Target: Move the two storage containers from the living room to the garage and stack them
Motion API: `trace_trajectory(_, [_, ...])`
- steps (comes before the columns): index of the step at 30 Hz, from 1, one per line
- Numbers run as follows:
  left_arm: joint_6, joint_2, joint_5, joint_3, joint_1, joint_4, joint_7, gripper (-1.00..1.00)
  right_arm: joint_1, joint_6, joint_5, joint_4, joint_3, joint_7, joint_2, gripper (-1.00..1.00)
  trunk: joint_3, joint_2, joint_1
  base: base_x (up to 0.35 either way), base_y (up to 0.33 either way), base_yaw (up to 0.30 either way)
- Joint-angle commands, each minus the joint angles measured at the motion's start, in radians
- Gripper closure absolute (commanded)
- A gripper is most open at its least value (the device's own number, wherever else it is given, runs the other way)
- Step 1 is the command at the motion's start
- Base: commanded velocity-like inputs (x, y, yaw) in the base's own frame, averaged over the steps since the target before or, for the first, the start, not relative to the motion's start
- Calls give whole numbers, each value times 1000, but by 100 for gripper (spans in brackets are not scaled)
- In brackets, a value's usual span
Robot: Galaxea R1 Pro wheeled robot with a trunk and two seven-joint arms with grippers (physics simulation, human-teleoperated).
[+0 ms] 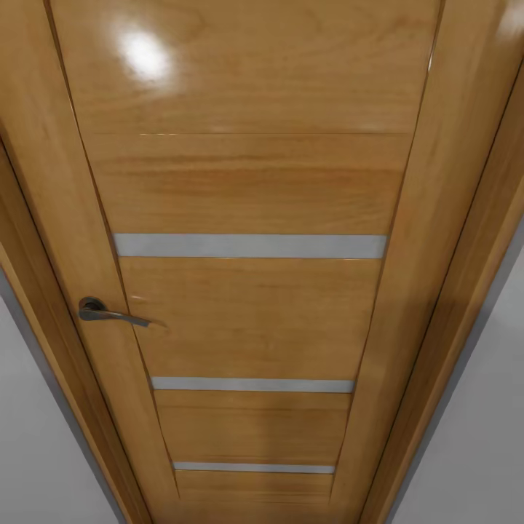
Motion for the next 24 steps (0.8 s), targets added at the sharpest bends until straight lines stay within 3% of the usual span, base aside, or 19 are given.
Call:
trace_trajectory(1, [-3,0,4,3,0,0,0,-100,-1,42,8,-68,6,-17,-2,-100,-1,-1,0,0,0,0])
trace_trajectory(9, [-3,0,4,3,0,0,0,-100,-1,315,45,-477,8,-32,4,-100,-1,-1,0,0,0,0])
trace_trajectory(14, [-3,0,4,3,0,0,0,-100,-1,455,48,-644,15,-34,10,-100,-1,-1,0,0,0,0])
trace_trajectory(20, [-3,0,4,3,0,0,0,-100,-1,576,67,-755,47,-40,22,-100,-1,-1,0,0,0,0])
trace_trajectory(23, [-3,0,4,3,0,0,0,-100,-2,630,122,-782,54,-43,83,-100,-1,-1,0,0,0,0])
trace_trajectory(24, [-3,0,4,3,0,0,0,-100,-2,653,156,-786,56,-43,116,-100,-1,-1,0,0,0,0])
